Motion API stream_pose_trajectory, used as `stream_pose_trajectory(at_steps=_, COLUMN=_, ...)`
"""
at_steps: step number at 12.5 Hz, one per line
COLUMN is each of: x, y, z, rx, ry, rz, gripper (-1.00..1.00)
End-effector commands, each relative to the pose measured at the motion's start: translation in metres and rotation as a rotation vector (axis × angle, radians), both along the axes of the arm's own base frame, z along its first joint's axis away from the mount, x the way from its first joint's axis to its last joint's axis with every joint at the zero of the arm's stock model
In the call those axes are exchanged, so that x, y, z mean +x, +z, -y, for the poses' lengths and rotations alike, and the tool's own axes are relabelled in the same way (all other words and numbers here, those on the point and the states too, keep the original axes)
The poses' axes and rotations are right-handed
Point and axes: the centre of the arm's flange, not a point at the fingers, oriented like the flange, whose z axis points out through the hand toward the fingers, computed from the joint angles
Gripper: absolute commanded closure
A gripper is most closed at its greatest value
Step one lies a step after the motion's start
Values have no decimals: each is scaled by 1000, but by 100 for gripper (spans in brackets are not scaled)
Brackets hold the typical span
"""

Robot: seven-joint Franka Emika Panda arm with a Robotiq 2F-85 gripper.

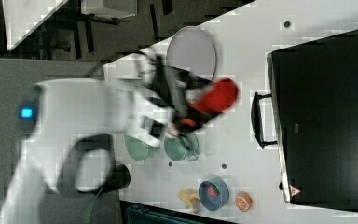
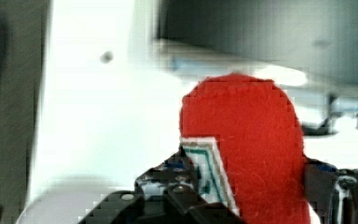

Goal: Pick Ketchup from oven and place it on table.

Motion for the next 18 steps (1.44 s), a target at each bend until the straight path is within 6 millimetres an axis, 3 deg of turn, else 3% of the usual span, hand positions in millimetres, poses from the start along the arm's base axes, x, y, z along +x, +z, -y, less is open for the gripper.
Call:
stream_pose_trajectory(at_steps=1, x=29, y=29, z=-134, rx=22, ry=264, rz=18, gripper=-20)
stream_pose_trajectory(at_steps=2, x=32, y=31, z=-159, rx=25, ry=307, rz=23, gripper=-20)
stream_pose_trajectory(at_steps=3, x=36, y=31, z=-199, rx=32, ry=376, rz=22, gripper=-20)
stream_pose_trajectory(at_steps=4, x=31, y=0, z=-243, rx=47, ry=452, rz=-37, gripper=-20)
stream_pose_trajectory(at_steps=6, x=16, y=-52, z=-242, rx=58, ry=448, rz=-108, gripper=-20)
stream_pose_trajectory(at_steps=9, x=-1, y=-112, z=-232, rx=17, ry=445, rz=-105, gripper=-20)
stream_pose_trajectory(at_steps=14, x=-30, y=-186, z=-220, rx=6, ry=418, rz=-103, gripper=-20)
stream_pose_trajectory(at_steps=16, x=-39, y=-228, z=-216, rx=-4, ry=410, rz=-121, gripper=-20)
stream_pose_trajectory(at_steps=17, x=-39, y=-260, z=-212, rx=-17, ry=405, rz=-130, gripper=-20)
stream_pose_trajectory(at_steps=18, x=-40, y=-275, z=-212, rx=-21, ry=405, rz=-138, gripper=-20)
